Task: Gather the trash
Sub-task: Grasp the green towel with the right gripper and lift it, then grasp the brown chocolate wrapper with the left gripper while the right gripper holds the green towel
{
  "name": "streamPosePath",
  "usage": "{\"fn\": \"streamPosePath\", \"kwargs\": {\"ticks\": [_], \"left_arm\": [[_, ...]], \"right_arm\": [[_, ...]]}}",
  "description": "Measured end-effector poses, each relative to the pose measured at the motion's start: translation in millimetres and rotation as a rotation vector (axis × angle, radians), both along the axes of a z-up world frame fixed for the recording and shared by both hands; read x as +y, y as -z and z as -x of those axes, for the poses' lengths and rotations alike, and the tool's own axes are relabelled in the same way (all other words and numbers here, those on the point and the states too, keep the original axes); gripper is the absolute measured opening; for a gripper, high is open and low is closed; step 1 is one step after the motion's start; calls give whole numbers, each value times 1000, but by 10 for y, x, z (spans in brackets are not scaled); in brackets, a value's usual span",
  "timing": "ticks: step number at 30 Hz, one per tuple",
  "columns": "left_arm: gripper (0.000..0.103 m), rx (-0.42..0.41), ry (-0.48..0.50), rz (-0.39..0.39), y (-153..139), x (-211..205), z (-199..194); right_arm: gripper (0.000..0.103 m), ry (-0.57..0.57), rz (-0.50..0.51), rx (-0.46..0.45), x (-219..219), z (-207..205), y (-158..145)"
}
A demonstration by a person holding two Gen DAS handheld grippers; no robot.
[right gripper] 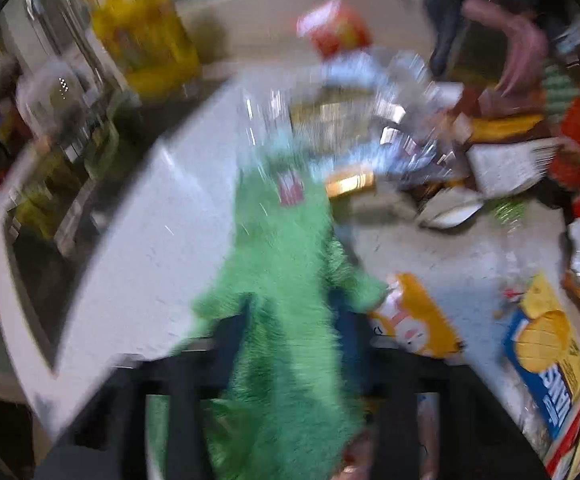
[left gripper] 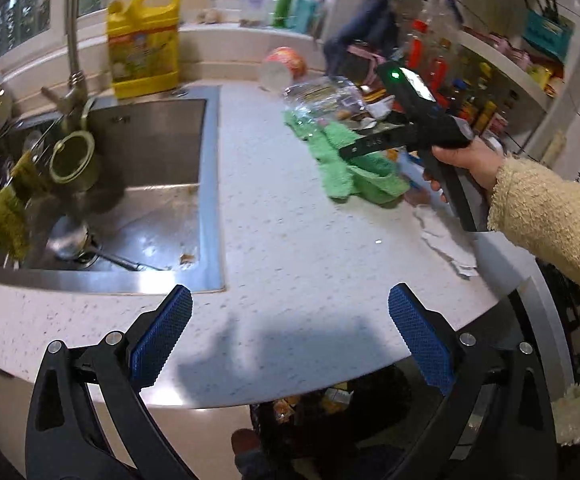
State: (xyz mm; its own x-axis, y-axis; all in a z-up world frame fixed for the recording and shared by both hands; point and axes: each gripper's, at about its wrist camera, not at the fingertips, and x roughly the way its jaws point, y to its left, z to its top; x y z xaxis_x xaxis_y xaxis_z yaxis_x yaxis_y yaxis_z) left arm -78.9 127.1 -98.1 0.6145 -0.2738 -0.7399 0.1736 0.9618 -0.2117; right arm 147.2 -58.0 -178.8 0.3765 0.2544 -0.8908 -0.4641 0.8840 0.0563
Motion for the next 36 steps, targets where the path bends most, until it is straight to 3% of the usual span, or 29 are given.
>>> {"fn": "streamPosePath", "kwargs": {"ticks": [1, 2, 8, 14, 18, 19, 23, 27, 31, 33, 34, 35, 36], "left_arm": [[96, 1, -2, 1, 5, 15, -9], [96, 0, -3, 4, 4, 44, -23], [96, -50, 55, 29, -146, -39, -575], [96, -62, 167, -7, -213, -488, -1861], [96, -39, 202, -115, -164, -874, -2674], [96, -38, 216, -127, -183, -978, -2874], [96, -9, 303, -38, -271, -1205, -3451], [96, 130, 333, -5, -38, -1392, -4043], [96, 216, 394, -59, 192, -1691, -4209], [91, 227, 435, -135, 295, -1887, -4187], [71, 238, 439, -129, 324, -1923, -4184], [56, 262, 438, -57, 339, -1922, -4190], [54, 267, 412, -5, 326, -1894, -4194]], "right_arm": [[15, 1, 4, -4, -1, 12, -2], [9, -3, -9, -2, -10, 24, -23], [8, -8, -180, -77, -444, 551, -565], [8, 104, -359, -171, -1190, 1244, -1187], [8, 192, -422, -239, -1478, 1495, -1434], [8, 212, -438, -247, -1539, 1542, -1459], [9, 255, -455, -261, -1603, 1578, -1437], [9, 270, -454, -250, -1581, 1599, -1338], [10, 289, -451, -219, -1580, 1583, -1191], [10, 305, -449, -206, -1591, 1559, -1129], [10, 309, -452, -202, -1598, 1547, -1110], [10, 312, -451, -204, -1601, 1546, -1112], [10, 311, -452, -209, -1600, 1539, -1118]]}}
